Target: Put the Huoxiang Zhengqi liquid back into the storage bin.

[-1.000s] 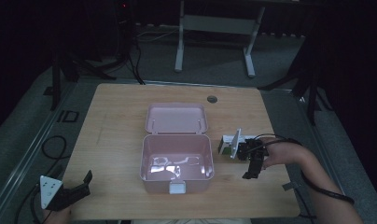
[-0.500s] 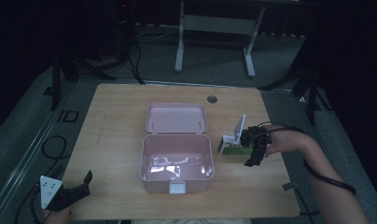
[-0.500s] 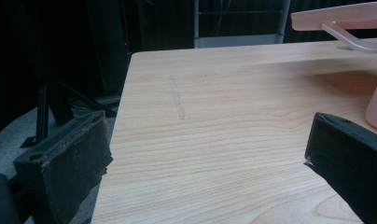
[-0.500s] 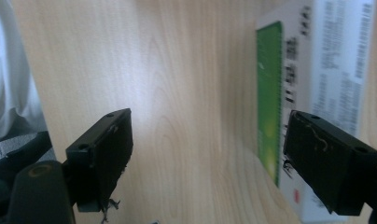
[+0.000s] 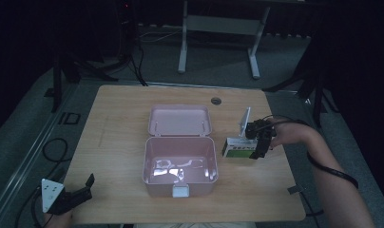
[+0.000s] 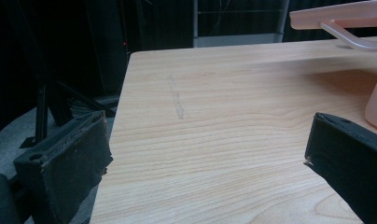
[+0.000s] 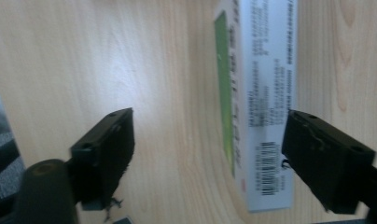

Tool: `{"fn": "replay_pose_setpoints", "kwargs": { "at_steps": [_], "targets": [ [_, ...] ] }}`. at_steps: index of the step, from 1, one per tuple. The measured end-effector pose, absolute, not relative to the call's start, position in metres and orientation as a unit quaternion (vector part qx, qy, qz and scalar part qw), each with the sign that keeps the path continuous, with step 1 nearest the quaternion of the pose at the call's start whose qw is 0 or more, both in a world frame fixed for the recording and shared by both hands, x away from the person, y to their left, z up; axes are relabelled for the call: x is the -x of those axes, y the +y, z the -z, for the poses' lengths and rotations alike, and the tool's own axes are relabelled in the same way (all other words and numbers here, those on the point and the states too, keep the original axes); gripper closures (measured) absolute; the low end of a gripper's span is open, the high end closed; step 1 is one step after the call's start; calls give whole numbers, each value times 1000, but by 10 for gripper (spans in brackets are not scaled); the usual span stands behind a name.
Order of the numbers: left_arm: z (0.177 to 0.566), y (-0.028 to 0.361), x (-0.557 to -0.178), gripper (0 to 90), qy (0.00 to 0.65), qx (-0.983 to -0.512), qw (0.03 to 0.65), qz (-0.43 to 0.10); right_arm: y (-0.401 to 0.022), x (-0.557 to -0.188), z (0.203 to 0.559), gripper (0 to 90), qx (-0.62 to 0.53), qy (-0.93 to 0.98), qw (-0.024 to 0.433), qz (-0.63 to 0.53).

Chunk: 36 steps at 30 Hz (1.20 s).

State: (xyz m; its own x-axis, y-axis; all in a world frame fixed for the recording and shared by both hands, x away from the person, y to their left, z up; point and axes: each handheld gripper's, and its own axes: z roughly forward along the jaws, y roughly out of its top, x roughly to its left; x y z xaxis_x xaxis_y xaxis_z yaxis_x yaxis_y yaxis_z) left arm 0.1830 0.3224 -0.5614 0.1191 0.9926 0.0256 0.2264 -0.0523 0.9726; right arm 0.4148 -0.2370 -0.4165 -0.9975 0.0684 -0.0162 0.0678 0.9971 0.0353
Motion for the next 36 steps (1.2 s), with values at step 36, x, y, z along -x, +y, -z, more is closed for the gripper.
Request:
{"fn": "replay_pose_setpoints", "kwargs": {
  "at_steps": [36],
  "targets": [
    [562, 321, -184, 2, 511, -600, 454, -416, -226, -455, 464, 390, -32, 999, 3, 19]
  ]
}}
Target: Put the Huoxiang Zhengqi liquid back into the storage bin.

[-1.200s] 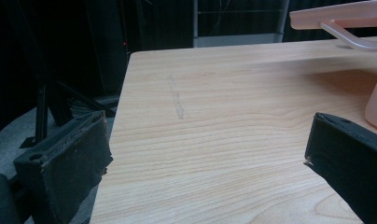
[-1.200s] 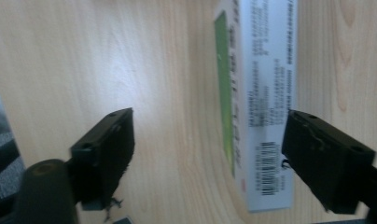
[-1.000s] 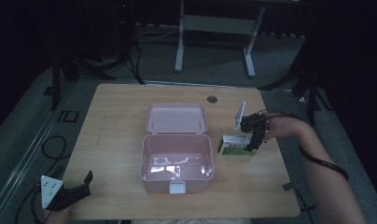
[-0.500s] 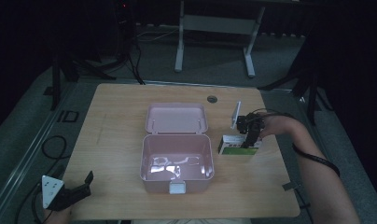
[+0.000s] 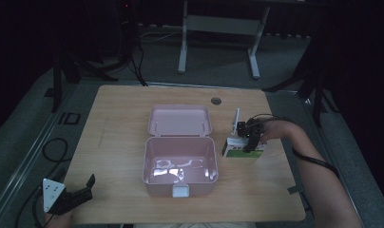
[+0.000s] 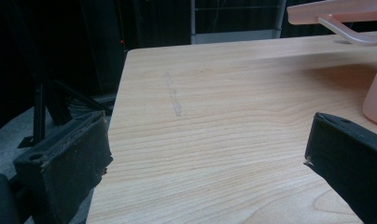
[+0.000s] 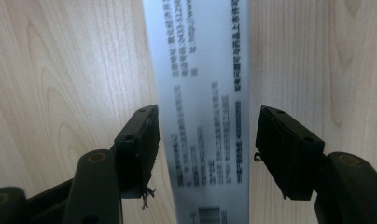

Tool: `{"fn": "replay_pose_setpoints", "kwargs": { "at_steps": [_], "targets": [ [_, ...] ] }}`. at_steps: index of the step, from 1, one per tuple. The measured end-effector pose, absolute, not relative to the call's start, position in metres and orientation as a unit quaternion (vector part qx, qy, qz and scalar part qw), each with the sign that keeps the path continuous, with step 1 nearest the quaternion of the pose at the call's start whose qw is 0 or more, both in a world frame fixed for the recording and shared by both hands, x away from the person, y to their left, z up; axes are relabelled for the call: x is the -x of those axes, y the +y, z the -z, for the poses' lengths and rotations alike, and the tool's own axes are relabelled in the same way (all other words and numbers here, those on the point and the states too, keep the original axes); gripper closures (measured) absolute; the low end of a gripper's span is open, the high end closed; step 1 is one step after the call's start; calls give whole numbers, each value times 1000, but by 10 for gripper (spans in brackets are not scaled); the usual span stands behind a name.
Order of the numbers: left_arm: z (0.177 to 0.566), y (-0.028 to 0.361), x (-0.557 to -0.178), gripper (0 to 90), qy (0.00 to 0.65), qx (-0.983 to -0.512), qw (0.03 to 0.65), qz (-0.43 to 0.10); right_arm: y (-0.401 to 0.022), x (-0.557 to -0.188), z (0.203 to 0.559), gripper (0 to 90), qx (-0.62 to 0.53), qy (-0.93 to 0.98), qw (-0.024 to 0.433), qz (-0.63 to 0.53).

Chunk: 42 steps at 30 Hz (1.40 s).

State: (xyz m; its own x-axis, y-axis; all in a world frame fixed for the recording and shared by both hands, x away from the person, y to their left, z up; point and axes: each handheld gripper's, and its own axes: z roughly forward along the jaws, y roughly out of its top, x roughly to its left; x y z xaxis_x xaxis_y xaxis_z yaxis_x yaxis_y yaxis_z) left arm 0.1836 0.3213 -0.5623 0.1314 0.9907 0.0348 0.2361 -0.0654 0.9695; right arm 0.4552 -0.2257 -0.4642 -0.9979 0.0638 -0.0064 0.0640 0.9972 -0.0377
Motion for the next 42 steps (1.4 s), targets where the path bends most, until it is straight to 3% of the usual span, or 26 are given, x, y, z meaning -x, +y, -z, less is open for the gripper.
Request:
{"fn": "replay_pose_setpoints", "kwargs": {
  "at_steps": [9, 13, 27, 42],
  "targets": [
    [562, 321, -183, 2, 512, -599, 455, -416, -222, -456, 473, 487, -33, 999, 7, 31],
    [562, 321, -183, 2, 512, -599, 455, -415, -220, -455, 472, 611, -23, 999, 2, 33],
    [562, 321, -183, 2, 511, -599, 455, -415, -221, -447, 462, 624, -28, 999, -10, 29],
    [562, 321, -183, 2, 511, -600, 454, -415, -223, -407, 454, 625, -8, 999, -22, 38]
  ]
}}
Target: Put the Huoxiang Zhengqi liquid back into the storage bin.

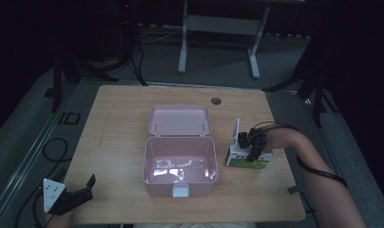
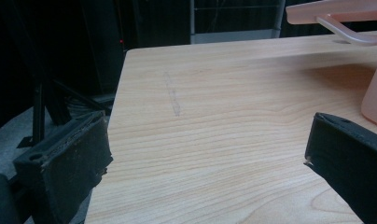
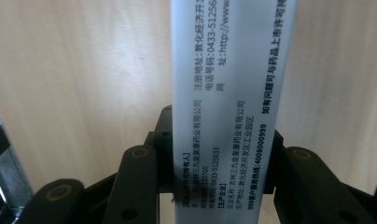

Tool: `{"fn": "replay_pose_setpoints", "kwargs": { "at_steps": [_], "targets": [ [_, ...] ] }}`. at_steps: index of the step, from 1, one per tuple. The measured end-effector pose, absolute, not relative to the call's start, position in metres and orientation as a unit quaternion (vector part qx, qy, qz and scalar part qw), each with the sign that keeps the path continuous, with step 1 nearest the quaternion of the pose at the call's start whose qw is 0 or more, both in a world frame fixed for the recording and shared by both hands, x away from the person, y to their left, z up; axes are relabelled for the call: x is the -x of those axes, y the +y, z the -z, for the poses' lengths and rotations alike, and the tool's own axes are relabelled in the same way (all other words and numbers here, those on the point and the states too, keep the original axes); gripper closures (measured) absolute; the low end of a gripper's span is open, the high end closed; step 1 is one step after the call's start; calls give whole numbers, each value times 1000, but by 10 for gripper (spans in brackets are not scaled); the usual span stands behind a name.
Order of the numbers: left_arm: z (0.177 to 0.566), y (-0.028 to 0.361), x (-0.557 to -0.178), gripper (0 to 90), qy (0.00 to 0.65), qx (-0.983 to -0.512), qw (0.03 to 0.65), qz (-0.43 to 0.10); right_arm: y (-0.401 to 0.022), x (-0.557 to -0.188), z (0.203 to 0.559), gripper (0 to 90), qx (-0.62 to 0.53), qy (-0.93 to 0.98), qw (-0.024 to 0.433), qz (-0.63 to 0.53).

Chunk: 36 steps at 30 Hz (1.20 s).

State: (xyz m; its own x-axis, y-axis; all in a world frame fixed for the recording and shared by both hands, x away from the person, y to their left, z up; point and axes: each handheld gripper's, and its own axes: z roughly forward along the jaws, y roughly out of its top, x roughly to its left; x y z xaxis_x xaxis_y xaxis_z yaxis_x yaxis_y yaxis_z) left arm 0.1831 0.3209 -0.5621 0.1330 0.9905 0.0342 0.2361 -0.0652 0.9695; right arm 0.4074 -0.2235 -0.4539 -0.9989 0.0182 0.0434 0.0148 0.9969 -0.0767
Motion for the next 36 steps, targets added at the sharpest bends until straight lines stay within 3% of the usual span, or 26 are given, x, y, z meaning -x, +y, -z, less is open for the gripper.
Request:
{"fn": "replay_pose_setpoints", "kwargs": {
  "at_steps": [15, 36],
  "targets": [
    [561, 321, -183, 2, 512, -597, 455, -417, -227, -362, 450, 625, 4, -999, 19, -41],
    [561, 321, -183, 2, 513, -596, 456, -417, -224, -342, 421, 624, 6, -999, 10, -45]
  ]
}}
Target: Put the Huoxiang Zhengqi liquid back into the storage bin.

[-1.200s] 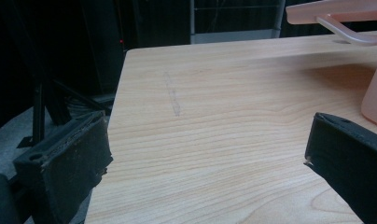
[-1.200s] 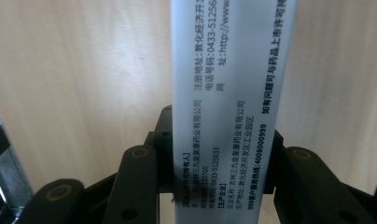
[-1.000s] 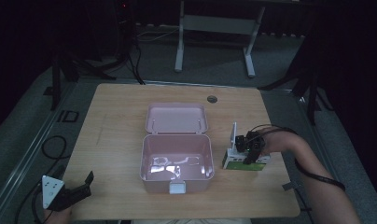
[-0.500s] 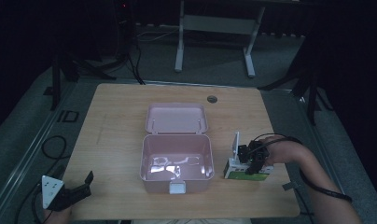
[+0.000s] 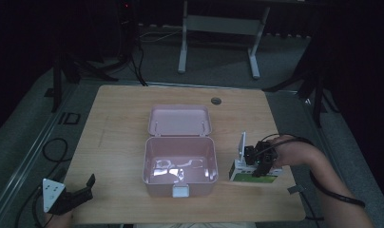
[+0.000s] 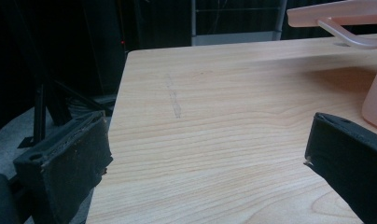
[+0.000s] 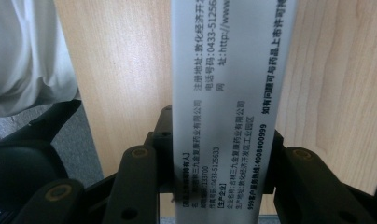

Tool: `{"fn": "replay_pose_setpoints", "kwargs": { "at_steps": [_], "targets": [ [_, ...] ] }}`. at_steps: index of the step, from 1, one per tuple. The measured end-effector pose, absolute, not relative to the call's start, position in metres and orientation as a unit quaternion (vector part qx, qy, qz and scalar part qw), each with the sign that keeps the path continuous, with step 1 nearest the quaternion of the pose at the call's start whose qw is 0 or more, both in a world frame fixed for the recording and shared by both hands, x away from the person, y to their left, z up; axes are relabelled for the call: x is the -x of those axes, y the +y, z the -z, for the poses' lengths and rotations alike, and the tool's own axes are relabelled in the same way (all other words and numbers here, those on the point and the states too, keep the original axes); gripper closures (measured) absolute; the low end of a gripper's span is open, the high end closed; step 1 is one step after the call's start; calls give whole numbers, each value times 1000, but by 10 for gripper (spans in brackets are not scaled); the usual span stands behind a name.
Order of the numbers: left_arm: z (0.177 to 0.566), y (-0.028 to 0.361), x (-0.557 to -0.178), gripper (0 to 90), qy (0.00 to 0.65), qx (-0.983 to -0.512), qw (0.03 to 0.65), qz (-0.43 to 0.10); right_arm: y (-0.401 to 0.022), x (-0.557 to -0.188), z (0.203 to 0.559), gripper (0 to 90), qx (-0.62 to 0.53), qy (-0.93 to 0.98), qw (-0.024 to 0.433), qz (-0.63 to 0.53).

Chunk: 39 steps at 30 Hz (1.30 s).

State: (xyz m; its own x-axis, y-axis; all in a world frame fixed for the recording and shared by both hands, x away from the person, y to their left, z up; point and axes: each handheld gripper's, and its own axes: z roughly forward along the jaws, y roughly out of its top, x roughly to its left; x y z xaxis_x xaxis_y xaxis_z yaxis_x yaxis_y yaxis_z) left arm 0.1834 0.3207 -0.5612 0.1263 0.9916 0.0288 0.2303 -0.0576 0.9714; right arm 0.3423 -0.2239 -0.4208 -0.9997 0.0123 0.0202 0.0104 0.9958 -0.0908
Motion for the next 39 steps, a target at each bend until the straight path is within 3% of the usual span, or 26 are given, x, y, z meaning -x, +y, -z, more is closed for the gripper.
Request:
{"fn": "replay_pose_setpoints", "kwargs": {
  "at_steps": [39],
  "targets": [
    [561, 322, -183, 2, 513, -594, 459, -416, -192, -349, 324, 624, 11, -999, -26, -32]
  ]
}}
